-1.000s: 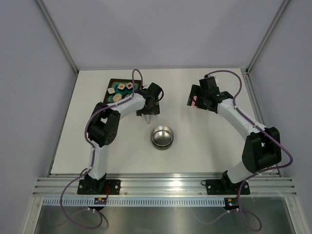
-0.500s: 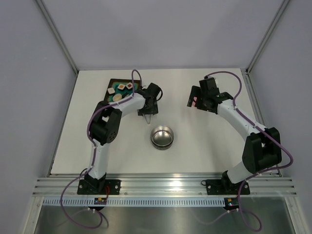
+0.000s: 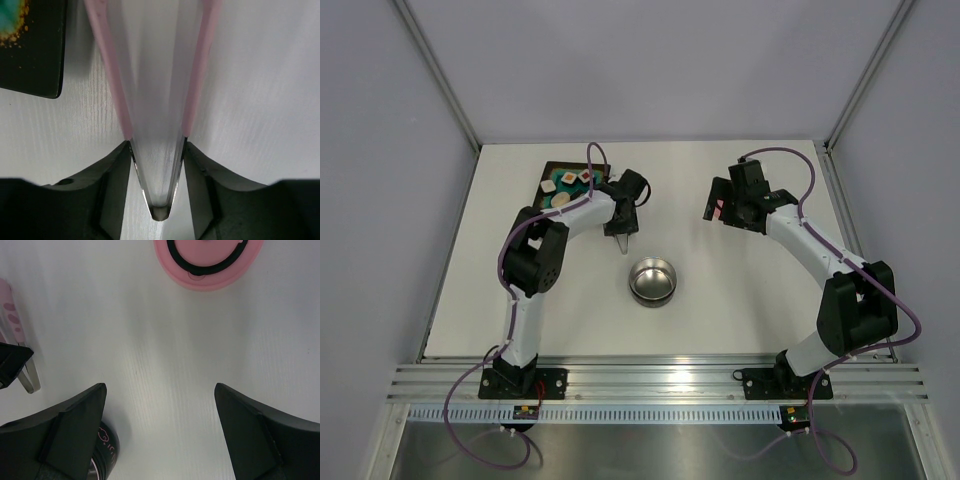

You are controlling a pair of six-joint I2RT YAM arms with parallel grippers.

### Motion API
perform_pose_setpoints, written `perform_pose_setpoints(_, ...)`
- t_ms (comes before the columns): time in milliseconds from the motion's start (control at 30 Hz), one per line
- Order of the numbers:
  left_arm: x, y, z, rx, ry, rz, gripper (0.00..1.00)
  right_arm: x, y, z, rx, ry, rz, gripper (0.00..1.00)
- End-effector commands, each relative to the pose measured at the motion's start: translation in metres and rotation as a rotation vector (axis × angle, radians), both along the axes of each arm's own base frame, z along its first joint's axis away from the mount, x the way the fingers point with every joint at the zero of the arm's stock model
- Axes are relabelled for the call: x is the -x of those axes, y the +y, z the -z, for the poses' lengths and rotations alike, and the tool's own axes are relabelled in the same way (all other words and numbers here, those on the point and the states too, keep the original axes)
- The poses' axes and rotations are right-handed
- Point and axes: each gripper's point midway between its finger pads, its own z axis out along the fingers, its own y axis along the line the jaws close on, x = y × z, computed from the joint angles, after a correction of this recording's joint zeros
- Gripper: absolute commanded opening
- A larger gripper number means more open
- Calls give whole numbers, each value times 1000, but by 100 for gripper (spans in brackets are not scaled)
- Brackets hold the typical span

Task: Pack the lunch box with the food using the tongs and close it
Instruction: Pick up the clamp at the center of the board.

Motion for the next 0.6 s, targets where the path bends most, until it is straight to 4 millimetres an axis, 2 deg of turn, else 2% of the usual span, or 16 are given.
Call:
perform_pose_setpoints(0, -5, -3, -4, 20, -16, 12, 44, 2, 2, -13, -18, -33, -7, 97)
perform_pose_setpoints(133, -4, -3, -11, 22, -25, 36, 37, 2, 2, -13, -21, -33, -4, 97)
perform_pose_setpoints(233, -2, -1, -27, 25, -53, 64, 32, 2, 2, -13, -20, -33, -5, 97)
perform_pose_setpoints(400, 0, 4, -76, 28, -147, 150, 22, 1, 2, -18, -21, -43, -5, 97)
perform_pose_setpoints(500, 6, 6, -98, 28, -176, 217, 17, 1, 2, -19, -20, -47, -3, 97)
perform_pose_setpoints(567, 12, 7, -106, 27, -173, 251, 17, 1, 2, -21, -19, -51, -4, 97)
